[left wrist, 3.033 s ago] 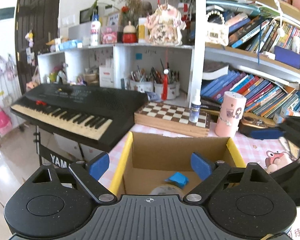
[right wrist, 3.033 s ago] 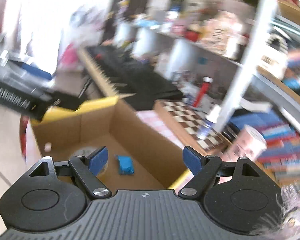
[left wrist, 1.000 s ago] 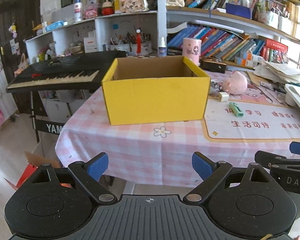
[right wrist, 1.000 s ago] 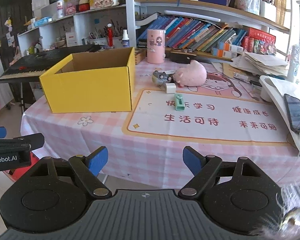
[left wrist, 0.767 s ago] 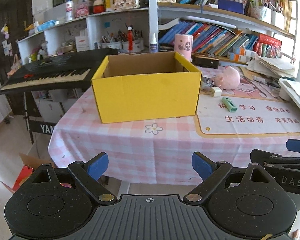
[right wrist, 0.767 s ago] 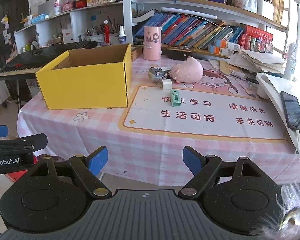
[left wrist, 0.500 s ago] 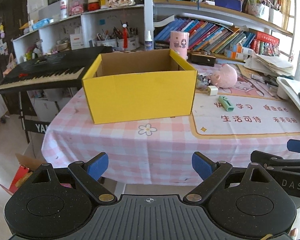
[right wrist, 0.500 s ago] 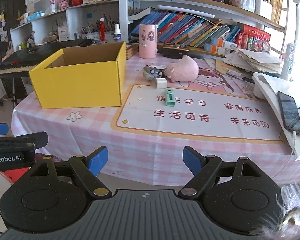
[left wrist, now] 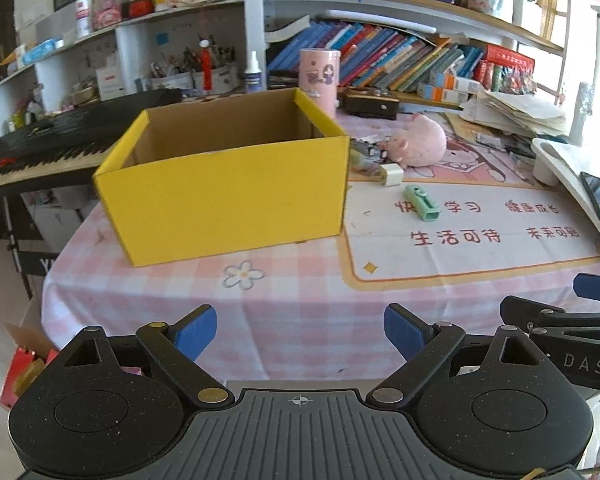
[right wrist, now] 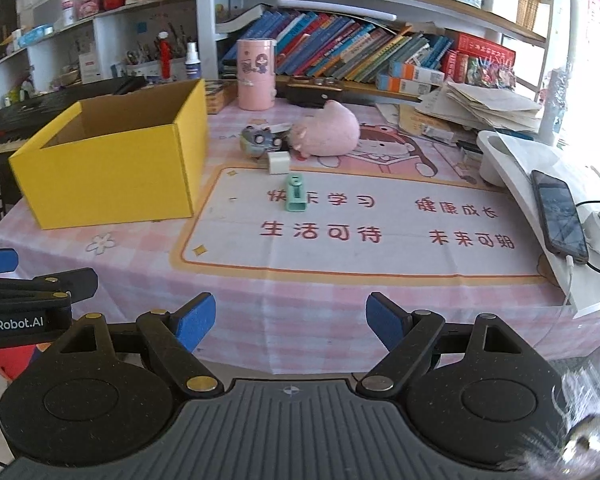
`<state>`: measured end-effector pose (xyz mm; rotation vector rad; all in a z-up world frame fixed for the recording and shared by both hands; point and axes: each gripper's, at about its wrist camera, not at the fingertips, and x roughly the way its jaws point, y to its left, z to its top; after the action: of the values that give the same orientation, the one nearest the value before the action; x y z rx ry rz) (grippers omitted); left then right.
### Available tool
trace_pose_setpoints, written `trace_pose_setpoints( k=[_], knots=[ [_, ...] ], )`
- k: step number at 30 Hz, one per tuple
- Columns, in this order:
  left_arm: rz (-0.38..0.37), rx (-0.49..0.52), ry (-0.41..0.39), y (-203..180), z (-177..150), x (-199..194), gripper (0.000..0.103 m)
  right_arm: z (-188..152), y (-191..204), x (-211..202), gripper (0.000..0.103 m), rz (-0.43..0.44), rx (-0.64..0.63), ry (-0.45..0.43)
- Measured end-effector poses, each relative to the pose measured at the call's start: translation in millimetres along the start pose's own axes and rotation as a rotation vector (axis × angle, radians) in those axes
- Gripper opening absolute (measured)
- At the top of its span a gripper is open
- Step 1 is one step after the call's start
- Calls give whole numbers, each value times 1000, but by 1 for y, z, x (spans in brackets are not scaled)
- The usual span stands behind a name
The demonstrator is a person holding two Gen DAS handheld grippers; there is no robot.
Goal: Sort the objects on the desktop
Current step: 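Withdraw both grippers from the box back over the table, then reach the left gripper to the green clip and grasp it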
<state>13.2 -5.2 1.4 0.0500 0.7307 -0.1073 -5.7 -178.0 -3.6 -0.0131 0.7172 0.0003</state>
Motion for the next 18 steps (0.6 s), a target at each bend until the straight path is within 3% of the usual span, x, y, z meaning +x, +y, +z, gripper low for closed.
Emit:
trace_pose_setpoints(
  k=[18],
  knots=[
    [-112,76,21,-52,26,42,93,11,-53,33,81,-77,70,42]
  ],
)
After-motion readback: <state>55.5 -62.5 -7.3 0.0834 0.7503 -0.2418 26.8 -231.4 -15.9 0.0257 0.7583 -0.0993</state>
